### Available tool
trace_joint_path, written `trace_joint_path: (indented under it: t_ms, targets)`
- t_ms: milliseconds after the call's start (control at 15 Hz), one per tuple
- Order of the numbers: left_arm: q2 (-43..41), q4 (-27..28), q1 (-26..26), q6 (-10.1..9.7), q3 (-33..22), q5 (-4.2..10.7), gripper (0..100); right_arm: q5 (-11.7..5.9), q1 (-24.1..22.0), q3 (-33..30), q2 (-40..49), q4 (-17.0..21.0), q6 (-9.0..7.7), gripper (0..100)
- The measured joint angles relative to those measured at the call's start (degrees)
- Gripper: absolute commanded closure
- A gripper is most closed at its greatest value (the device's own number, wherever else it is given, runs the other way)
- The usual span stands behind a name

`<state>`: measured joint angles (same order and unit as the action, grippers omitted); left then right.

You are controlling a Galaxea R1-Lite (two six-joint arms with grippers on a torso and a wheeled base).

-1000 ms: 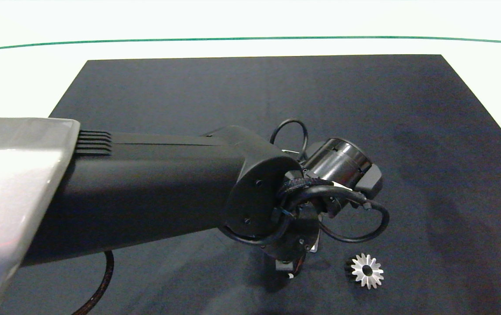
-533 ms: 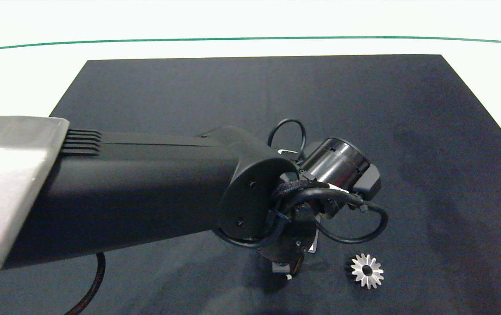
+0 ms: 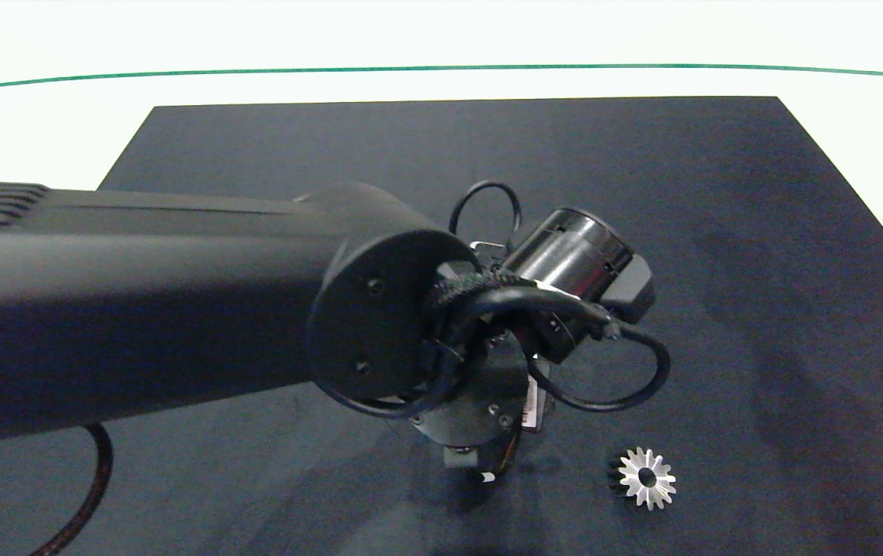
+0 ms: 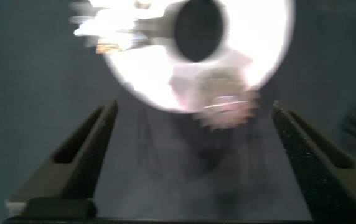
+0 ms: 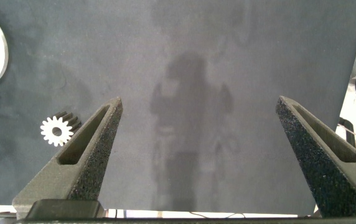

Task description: Remove an incorrectly installed larger gear and replace it with the correct smaller gear

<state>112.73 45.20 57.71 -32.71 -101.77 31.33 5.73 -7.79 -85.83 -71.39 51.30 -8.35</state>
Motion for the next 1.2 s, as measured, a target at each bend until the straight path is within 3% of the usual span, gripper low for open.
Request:
trace_joint_path:
  t_ms: [267,467,800,867,1000,1200]
  targets:
    - [-12.48,8.9,-6.75,-1.17,1.99,0.09,0,-0.15,-0.06,0.55,0.44,0.05,-0.41,0]
    - [-25.62,16.43,-13.64,-2.6,5.63,0.11,0,-0.39,0.24,2.77,1.73,0.07,-3.0,0]
    - [-42.5,21.16,-25.27,7.46,10.05,0.12,0,-0.74,0.35,4.58,2.73,-0.04,-3.74,0]
    - [-44.26,20.97,-25.94,8.44,10.2,0.11,0,-0.69,0.4,4.94,2.9,-0.2,-5.1,0]
    - [-46.17,20.68,-26.43,8.79,10.45,0.11,0,-0.61,0.46,6.27,3.15,-2.6,-6.08,0]
    - [-47.43,20.18,-26.54,8.77,10.51,0.15,0,-0.74,0.46,10.34,4.08,-12.11,-6.12,0]
